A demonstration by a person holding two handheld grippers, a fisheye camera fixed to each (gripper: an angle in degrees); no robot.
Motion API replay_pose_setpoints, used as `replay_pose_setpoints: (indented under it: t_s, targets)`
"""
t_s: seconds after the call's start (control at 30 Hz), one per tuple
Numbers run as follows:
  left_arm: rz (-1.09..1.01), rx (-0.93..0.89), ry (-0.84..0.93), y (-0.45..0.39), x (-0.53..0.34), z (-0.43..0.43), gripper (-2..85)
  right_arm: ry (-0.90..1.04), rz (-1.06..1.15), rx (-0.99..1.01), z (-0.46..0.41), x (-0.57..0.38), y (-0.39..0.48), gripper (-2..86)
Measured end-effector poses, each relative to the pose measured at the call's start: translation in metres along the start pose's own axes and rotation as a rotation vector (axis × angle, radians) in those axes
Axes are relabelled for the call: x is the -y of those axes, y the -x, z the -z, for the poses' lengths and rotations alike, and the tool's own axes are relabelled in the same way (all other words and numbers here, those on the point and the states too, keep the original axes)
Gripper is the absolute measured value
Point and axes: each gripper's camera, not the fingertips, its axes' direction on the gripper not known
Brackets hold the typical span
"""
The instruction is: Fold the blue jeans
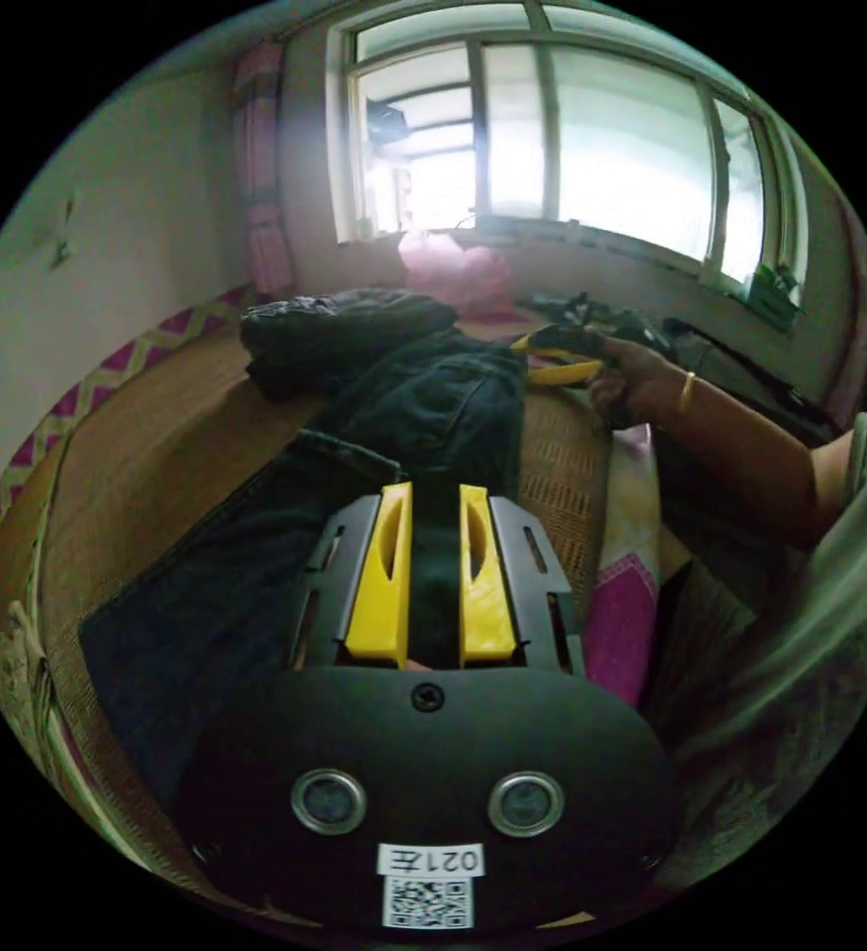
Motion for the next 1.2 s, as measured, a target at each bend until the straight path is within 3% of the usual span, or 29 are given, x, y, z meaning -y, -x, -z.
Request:
replay_pose_setpoints:
  t_s: [0.17,0.27,0.43,0.6,0.67,0.77,0.87,1.0,1.17,1.2]
  targets:
    - [0.107,-0.089,-0.058,0.026,-0.032,0.035,7.1,-0.016,-0.118,0.055,-0.025,0.013,-0.011,6.7]
    - [0.141,-0.047,-0.074,0.042,-0.064,0.066,6.1,-0.046,-0.099,0.097,-0.028,0.009,0.008,4.8]
    - [0.250,-0.024,-0.106,0.079,-0.126,0.119,5.2,-0.062,0.403,0.041,-0.040,-0.023,0.182,4.5]
    - [0.371,0.048,-0.173,0.119,-0.186,0.175,4.9,0.102,1.109,-0.145,-0.160,-0.182,0.398,4.5]
    - [0.407,0.068,-0.200,0.131,-0.204,0.189,4.8,0.171,1.314,-0.205,-0.215,-0.257,0.429,4.4]
    - [0.460,0.104,-0.214,0.154,-0.232,0.204,4.7,0.344,1.554,-0.304,-0.314,-0.370,0.422,4.1]
    - [0.516,0.106,-0.200,0.183,-0.256,0.210,4.8,0.528,1.631,-0.441,-0.398,-0.433,0.365,3.3]
    - [0.590,0.119,-0.217,0.230,-0.276,0.217,4.8,0.376,1.615,-0.399,-0.383,-0.439,0.372,1.9]
    - [0.734,0.102,-0.297,0.301,-0.279,0.209,5.1,0.466,1.733,-0.417,-0.413,-0.470,0.338,2.2]
    - [0.762,0.084,-0.305,0.320,-0.277,0.202,5.4,0.409,1.758,-0.414,-0.414,-0.473,0.327,2.6]
